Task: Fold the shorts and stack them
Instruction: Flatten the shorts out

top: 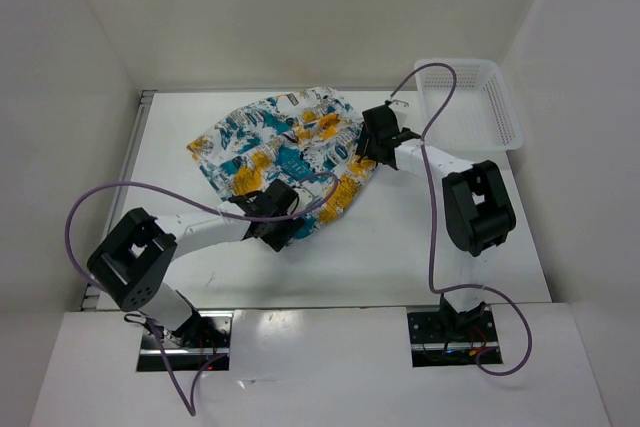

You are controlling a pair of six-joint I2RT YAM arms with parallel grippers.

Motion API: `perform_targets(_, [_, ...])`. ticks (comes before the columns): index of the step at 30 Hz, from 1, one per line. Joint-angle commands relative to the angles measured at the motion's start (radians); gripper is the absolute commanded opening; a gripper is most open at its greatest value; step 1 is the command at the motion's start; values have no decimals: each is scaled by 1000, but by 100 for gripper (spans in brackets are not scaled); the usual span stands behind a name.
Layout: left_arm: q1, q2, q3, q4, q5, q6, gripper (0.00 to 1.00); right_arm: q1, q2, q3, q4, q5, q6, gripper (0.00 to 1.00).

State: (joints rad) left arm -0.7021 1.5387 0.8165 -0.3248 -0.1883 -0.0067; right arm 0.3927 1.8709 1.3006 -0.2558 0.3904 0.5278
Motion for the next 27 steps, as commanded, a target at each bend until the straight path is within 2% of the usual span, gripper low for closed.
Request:
perform_targets(1, [-20, 49, -7, 73, -19, 7, 67, 6, -4, 46, 9, 38, 18, 77])
perform_targets(3, [-20, 83, 13, 73, 7, 7, 45, 6, -4, 37, 9, 38, 18, 77])
perform_targets(4, [-20, 83, 24, 44, 7, 7, 12, 6, -4, 37, 9, 38, 18, 77])
perform_targets(5, [-20, 95, 33, 35, 7, 7, 1, -3, -15, 25, 9, 38, 18, 77])
perform_targets(8, [-20, 45, 33, -29, -9, 7, 0, -21, -50, 3, -2, 38, 55, 77])
perform_targets(10, [50, -23, -26, -80, -63, 7, 0, -22, -81, -26, -2, 28, 67, 77])
perform_targets(11, [88, -107, -57, -95, -77, 7, 0, -22, -119, -58, -2, 18, 67, 77])
perform_targets(12, [166, -145, -89, -129, -97, 7, 0, -22, -137, -75, 12, -5, 67, 77])
perform_targets(14, [228, -228, -178, -157, -97, 7, 0, -22, -167, -127, 51, -51, 48, 77])
perform_targets(16, [277, -279, -197, -198, -64, 7, 0, -22, -167, -138, 52, -85, 47, 77])
perform_targets(20, [315, -292, -183, -226, -30, 7, 0, -22, -133, -138, 52, -136, 58, 77])
perform_targets(27, [316, -281, -163, -206, -20, 7, 0, -12, -18, -119, 98, -223, 133, 69])
